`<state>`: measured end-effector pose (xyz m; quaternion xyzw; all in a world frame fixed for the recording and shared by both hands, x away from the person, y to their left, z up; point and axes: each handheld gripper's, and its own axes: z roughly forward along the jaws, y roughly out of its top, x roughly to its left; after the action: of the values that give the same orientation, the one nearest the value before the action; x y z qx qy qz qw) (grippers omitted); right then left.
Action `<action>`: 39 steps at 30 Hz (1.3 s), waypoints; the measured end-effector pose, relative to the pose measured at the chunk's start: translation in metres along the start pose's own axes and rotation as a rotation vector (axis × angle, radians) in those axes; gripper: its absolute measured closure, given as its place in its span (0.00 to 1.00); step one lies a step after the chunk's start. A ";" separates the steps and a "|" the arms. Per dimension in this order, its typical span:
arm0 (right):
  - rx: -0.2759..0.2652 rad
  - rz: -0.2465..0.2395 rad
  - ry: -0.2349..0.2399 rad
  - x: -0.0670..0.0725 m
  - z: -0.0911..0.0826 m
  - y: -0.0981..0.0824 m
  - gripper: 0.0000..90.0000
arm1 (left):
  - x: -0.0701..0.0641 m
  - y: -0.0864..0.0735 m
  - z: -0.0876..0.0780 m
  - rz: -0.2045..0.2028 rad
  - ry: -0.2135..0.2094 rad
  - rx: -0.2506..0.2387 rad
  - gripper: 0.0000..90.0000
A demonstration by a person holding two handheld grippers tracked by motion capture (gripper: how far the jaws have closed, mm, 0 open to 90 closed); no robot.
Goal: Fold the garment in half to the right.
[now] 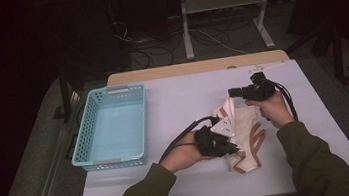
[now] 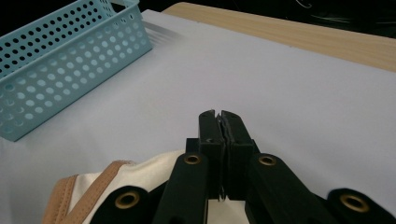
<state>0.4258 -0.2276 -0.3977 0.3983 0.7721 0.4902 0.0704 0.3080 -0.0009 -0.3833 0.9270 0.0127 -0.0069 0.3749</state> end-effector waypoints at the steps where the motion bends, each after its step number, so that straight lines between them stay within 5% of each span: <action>1: 0.003 0.001 -0.001 -0.002 -0.002 -0.002 0.97 | 0.000 0.000 0.001 -0.001 -0.002 0.001 0.97; 39: 0.123 0.061 -0.089 -0.040 -0.024 -0.048 0.97 | 0.006 0.010 0.042 0.000 -0.078 0.058 0.96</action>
<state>0.4148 -0.2812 -0.4354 0.4467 0.7843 0.4255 0.0649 0.3139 -0.0369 -0.4070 0.9364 -0.0022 -0.0437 0.3482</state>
